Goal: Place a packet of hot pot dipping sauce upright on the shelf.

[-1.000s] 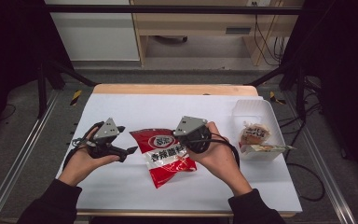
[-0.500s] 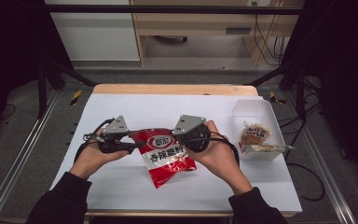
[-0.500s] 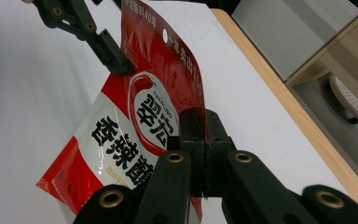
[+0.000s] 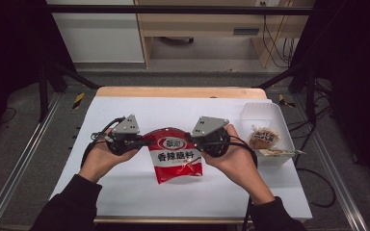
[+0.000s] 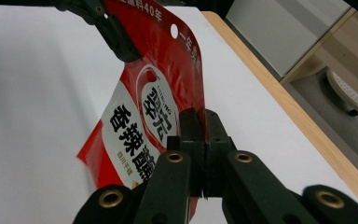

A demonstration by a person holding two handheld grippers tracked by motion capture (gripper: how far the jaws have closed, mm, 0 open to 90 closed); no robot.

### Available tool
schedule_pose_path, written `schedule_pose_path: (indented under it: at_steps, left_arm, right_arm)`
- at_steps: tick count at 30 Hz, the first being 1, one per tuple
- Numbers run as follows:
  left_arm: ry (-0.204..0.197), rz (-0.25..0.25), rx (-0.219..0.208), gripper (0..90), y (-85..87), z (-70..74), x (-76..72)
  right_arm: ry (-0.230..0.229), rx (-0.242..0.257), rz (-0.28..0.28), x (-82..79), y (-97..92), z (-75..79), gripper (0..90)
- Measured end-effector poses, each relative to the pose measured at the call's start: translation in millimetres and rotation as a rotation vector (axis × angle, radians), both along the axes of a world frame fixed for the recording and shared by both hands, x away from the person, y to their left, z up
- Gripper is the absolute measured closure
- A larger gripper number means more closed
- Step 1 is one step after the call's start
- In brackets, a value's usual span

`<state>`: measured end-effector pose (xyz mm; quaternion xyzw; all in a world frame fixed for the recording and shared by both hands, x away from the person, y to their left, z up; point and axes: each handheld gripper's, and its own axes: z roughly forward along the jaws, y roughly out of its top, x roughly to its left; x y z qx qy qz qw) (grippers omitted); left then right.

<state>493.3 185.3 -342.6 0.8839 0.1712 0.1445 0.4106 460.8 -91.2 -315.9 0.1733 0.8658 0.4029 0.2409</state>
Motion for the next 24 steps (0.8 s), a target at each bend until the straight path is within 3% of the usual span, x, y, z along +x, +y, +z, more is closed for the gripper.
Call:
schedule_pose_path:
  at_steps: [6,14,24]
  left_arm:
    - [-0.035,-0.025,0.026,90.0,-9.3,24.4,-2.8]
    - [-0.048,-0.024,0.049,90.0,-9.1,35.6,-1.7]
    - [-0.055,-0.01,0.064,90.0,-1.3,34.3,-2.6]
  right_arm:
    - [-0.008,0.009,-0.011,-3.4,-12.0,14.1,90.0]
    - [0.016,0.008,0.012,-0.3,-15.0,20.8,87.7]
    - [0.059,-0.126,0.02,12.8,1.1,15.2,56.7]
